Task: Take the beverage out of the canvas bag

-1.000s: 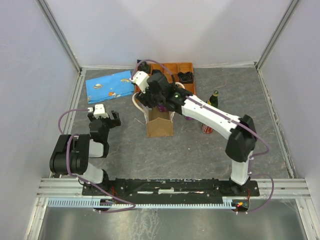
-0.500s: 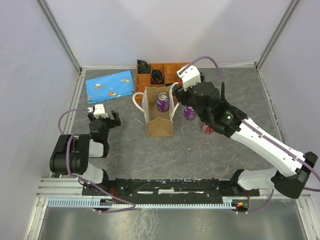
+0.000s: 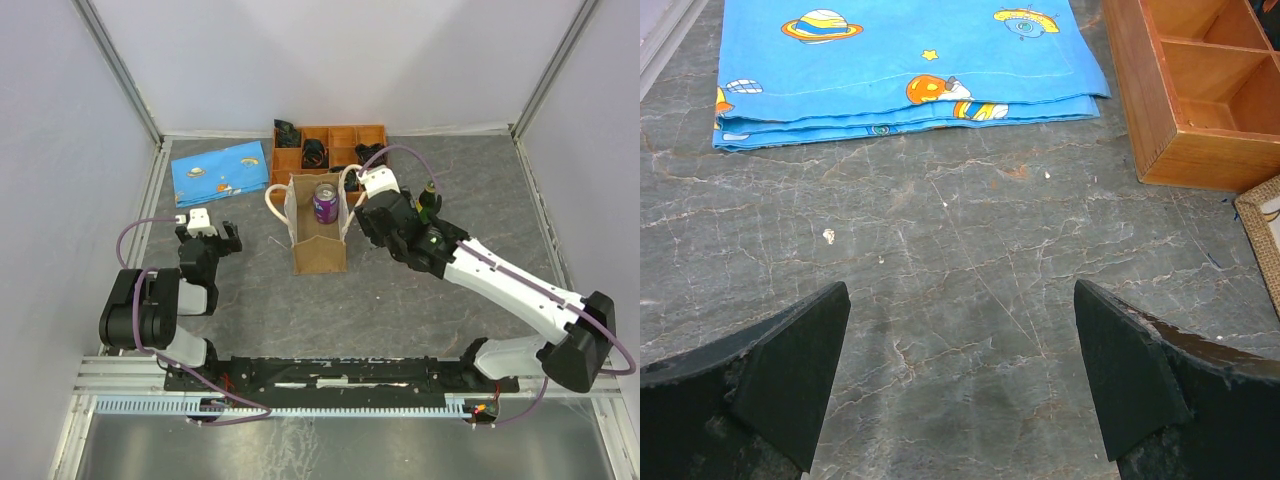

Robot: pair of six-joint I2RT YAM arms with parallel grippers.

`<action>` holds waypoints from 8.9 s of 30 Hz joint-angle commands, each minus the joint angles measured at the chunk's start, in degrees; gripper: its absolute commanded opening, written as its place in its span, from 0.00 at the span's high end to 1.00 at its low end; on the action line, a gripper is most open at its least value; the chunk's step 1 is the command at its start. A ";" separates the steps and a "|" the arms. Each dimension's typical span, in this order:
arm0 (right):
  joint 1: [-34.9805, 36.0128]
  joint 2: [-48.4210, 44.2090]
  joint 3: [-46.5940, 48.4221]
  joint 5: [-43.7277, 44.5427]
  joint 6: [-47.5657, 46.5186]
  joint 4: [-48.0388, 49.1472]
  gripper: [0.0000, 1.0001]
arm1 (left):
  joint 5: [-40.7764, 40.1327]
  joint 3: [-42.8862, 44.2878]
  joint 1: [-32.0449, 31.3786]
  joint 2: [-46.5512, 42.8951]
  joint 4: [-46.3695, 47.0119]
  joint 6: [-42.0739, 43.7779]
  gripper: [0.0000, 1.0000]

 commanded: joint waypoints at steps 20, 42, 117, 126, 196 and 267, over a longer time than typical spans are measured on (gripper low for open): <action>-9.33 8.77 -8.35 -13.29 11.19 11.63 1.00 | 0.80 1.26 -0.26 0.30 1.84 2.74 0.01; -12.55 14.61 -9.13 -15.32 14.24 9.87 0.09 | 0.75 1.26 -0.16 0.27 1.88 2.79 0.01; -6.47 51.72 46.28 -15.85 0.96 -1.24 0.01 | 0.75 1.26 -0.19 0.26 1.88 2.76 0.01; -7.21 54.41 46.39 -15.09 2.15 -1.60 0.01 | 0.80 1.26 -0.19 0.28 1.86 2.74 0.01; 0.58 6.45 17.90 7.36 -14.36 18.03 1.00 | 0.81 1.26 -0.16 0.31 1.91 2.74 0.01; -10.11 21.02 8.82 -23.22 0.29 11.46 1.00 | 0.81 1.26 -0.13 0.34 1.90 2.74 0.01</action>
